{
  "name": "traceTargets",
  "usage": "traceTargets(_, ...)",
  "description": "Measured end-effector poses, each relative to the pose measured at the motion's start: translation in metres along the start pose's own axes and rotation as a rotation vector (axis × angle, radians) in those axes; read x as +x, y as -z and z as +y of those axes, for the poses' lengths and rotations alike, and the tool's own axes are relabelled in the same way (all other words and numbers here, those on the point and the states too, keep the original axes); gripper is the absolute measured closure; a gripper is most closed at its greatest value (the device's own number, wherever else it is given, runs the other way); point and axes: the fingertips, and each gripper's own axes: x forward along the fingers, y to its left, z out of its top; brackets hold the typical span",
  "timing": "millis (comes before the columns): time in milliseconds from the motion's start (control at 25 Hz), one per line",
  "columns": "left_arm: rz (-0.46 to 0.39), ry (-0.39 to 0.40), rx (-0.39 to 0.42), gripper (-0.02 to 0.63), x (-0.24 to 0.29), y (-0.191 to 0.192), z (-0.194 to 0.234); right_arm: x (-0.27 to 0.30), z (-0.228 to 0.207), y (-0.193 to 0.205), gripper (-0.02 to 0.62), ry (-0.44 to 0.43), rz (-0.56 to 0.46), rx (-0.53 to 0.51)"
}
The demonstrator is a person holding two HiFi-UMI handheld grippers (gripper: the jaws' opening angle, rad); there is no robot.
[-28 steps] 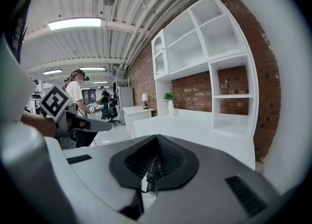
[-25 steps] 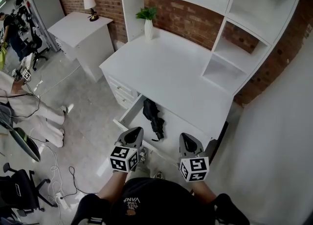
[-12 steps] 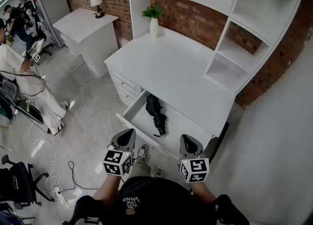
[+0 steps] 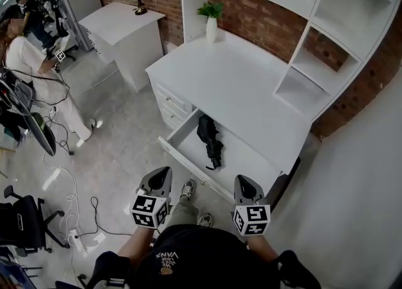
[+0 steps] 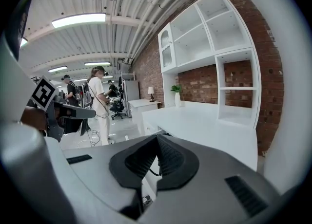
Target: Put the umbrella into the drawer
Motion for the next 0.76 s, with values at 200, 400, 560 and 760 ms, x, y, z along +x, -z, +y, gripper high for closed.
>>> traceTargets(200, -0.009, -0.038, -0.013, 0.600, -0.008, 0.007, 0.012, 0.007, 0.007, 0.004, 0.595, -0.012, 0.012, -0.013)
traceTargets(400, -0.006, -0.038, -0.013, 0.600, -0.008, 0.012, 0.016, 0.014, 0.008, 0.006, 0.595, -0.007, 0.020, -0.016)
traceTargets(560, -0.012, -0.037, -0.019, 0.600, -0.006, 0.012, 0.018, 0.020, 0.009, 0.007, 0.595, -0.009, 0.026, -0.022)
traceTargets(760, -0.030, -0.030, -0.022, 0.600, -0.003, 0.008, 0.019, 0.028, 0.009, 0.005, 0.595, -0.011, 0.026, -0.030)
